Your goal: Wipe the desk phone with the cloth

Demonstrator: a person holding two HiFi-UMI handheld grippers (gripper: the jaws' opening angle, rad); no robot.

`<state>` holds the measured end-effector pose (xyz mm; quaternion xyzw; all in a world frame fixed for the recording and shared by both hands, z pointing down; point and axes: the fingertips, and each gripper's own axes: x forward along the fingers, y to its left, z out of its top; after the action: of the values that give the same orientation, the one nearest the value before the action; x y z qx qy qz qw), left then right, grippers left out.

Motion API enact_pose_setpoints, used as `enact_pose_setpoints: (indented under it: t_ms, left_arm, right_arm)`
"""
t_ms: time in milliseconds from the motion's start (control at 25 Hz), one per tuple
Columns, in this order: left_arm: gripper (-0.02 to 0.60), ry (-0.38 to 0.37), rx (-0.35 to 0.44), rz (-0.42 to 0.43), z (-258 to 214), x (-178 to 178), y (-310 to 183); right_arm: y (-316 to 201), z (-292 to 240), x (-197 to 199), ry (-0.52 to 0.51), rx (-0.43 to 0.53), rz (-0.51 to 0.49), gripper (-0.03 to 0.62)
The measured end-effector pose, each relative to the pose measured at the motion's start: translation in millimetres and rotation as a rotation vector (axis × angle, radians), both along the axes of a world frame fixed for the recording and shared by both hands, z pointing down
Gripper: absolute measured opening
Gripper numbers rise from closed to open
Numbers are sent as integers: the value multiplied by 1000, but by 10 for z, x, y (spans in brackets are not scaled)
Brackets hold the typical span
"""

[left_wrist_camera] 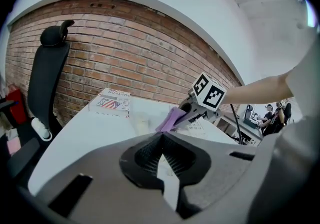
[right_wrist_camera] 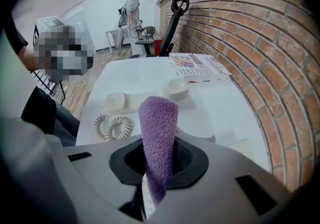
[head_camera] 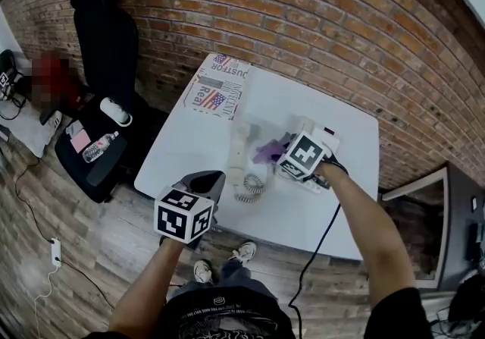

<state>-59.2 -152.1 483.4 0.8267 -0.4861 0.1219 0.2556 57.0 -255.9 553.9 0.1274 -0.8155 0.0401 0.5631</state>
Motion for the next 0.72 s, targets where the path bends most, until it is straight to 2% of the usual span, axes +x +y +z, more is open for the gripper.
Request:
enact_pose_setpoints:
  t_ms: [440, 720]
  left_arm:
    - [6, 10, 3, 48, 22, -24, 253]
    - [6, 12, 17, 91, -37, 18, 327]
  right_arm:
    - [381, 34, -53, -55, -23, 95, 46]
    - [592, -73, -83, -202, -13, 260, 46]
